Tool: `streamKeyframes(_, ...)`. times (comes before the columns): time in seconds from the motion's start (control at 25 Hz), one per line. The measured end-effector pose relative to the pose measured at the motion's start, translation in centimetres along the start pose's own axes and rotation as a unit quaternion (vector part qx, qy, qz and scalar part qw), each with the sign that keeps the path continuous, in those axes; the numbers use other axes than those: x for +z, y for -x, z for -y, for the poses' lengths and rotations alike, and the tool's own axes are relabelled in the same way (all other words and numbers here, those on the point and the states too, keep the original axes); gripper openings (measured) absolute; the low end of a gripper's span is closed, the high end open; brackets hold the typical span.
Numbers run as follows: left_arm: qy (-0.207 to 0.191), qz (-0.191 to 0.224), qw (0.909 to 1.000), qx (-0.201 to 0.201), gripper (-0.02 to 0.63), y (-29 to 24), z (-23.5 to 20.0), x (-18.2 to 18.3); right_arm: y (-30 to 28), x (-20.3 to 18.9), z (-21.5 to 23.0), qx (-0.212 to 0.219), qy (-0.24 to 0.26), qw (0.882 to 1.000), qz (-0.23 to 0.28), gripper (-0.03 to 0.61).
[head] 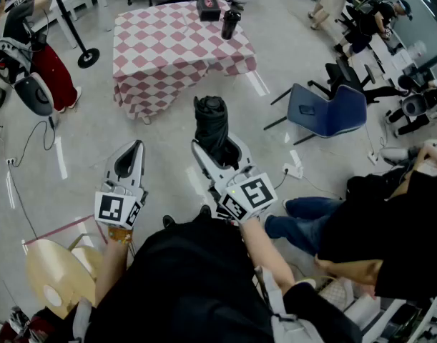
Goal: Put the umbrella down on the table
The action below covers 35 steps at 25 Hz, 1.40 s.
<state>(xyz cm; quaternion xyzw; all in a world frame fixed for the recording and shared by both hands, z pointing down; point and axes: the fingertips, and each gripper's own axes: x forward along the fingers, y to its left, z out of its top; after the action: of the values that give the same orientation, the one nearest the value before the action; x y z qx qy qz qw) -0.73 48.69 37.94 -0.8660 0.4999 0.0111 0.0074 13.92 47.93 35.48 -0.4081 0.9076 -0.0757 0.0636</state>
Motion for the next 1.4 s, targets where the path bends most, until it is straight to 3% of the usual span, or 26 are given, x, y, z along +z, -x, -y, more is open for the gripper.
streamKeyframes(0.6, 0.003, 0.001, 1.0000, -0.004, 0.014, 0.5, 0.1, 0.0, -0.2, -1.4, -2.1, 0.008, -0.001, 1.000, -0.008, 0.242)
streamKeyframes(1.4, 0.006, 0.017, 0.9996, -0.020, 0.014, 2.3, -2.3, 1.0, -2.0, -2.5, -5.5, -0.018, -0.005, 1.000, -0.010, 0.242)
